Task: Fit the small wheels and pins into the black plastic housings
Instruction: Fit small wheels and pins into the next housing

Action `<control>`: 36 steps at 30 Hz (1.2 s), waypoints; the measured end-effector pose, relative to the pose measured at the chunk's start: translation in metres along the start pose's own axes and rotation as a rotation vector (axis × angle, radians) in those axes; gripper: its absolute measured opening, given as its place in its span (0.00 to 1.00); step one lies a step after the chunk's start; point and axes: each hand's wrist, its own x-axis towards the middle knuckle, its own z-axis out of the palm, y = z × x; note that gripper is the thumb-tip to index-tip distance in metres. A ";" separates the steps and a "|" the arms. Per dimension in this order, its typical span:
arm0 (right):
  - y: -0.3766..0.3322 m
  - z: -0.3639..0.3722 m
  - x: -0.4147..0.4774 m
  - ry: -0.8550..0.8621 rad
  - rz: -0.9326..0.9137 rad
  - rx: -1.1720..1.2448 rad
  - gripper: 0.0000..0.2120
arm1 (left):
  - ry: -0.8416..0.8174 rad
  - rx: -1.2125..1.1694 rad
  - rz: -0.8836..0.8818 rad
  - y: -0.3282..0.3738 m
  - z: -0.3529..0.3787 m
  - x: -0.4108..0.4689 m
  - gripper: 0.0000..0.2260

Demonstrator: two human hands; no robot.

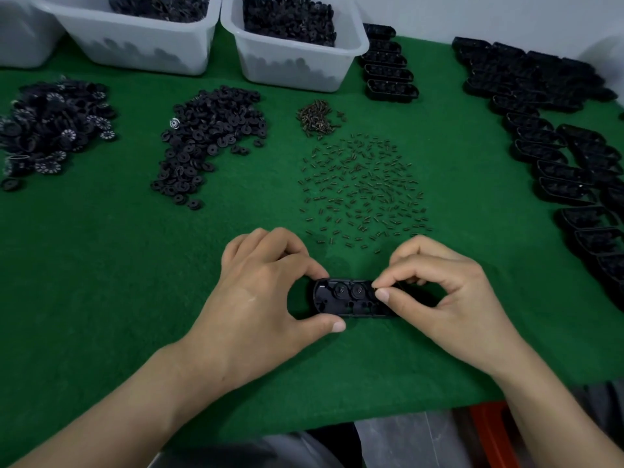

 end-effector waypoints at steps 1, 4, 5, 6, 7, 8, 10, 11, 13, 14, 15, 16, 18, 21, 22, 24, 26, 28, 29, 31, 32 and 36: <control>0.000 0.000 0.000 -0.002 -0.003 0.006 0.03 | 0.002 0.001 0.000 0.000 0.000 0.000 0.20; 0.002 0.001 0.000 -0.003 -0.020 -0.015 0.03 | 0.002 0.003 0.001 0.000 0.000 0.000 0.20; 0.003 0.002 0.000 0.003 -0.026 -0.026 0.03 | 0.003 0.004 0.001 0.000 0.000 0.000 0.20; 0.003 0.002 0.000 0.011 -0.030 -0.032 0.03 | 0.004 0.004 0.001 0.000 0.000 0.000 0.20; 0.003 0.003 0.000 0.019 -0.034 -0.035 0.03 | 0.005 0.005 0.000 0.000 0.000 0.000 0.20; 0.003 0.003 0.000 0.027 -0.035 -0.035 0.03 | 0.006 0.007 0.000 0.000 0.000 0.000 0.20; 0.004 0.004 -0.001 0.037 -0.035 -0.034 0.03 | 0.008 0.014 0.004 0.000 0.000 0.000 0.20; 0.004 0.004 -0.001 0.041 -0.037 -0.041 0.03 | 0.009 0.016 0.006 -0.001 0.000 0.000 0.20; 0.003 0.003 -0.002 0.045 -0.047 -0.075 0.02 | 0.014 0.020 0.009 -0.001 0.000 0.000 0.21; 0.003 0.003 -0.001 0.042 -0.057 -0.101 0.02 | 0.015 0.021 0.009 0.000 0.000 0.000 0.21; 0.002 0.002 -0.001 0.035 -0.067 -0.127 0.02 | 0.018 0.023 0.008 0.000 0.001 0.000 0.21; 0.002 0.001 -0.001 0.023 -0.074 -0.146 0.03 | 0.019 0.024 0.007 0.000 0.001 0.000 0.21; 0.001 -0.003 0.000 -0.007 -0.062 -0.137 0.06 | 0.018 0.022 0.010 0.000 0.001 0.000 0.22; 0.002 -0.011 -0.001 -0.002 0.009 -0.044 0.10 | 0.008 0.009 0.013 0.000 0.000 0.000 0.24; 0.002 -0.013 -0.002 -0.001 0.008 -0.021 0.09 | 0.006 0.012 0.012 0.001 0.000 0.001 0.24; 0.002 -0.012 -0.003 -0.024 -0.028 -0.023 0.07 | 0.010 0.016 0.011 0.000 0.000 0.000 0.22; 0.001 -0.009 -0.004 -0.043 -0.051 -0.044 0.08 | 0.013 0.019 0.010 0.000 0.000 0.000 0.22; 0.002 -0.009 -0.005 -0.036 -0.051 -0.039 0.08 | 0.013 0.026 0.009 0.000 0.001 0.000 0.22; 0.003 -0.009 -0.006 -0.028 -0.050 -0.023 0.08 | 0.012 0.024 0.011 0.000 0.000 0.000 0.22; 0.003 -0.011 -0.008 -0.021 -0.062 -0.014 0.05 | 0.017 0.006 0.015 0.001 0.000 0.000 0.22; 0.003 -0.011 -0.009 -0.022 -0.073 -0.036 0.06 | 0.026 -0.002 0.010 0.001 0.000 0.001 0.22; 0.002 -0.004 -0.012 0.005 -0.133 -0.149 0.07 | 0.059 0.011 -0.009 0.003 -0.002 0.002 0.22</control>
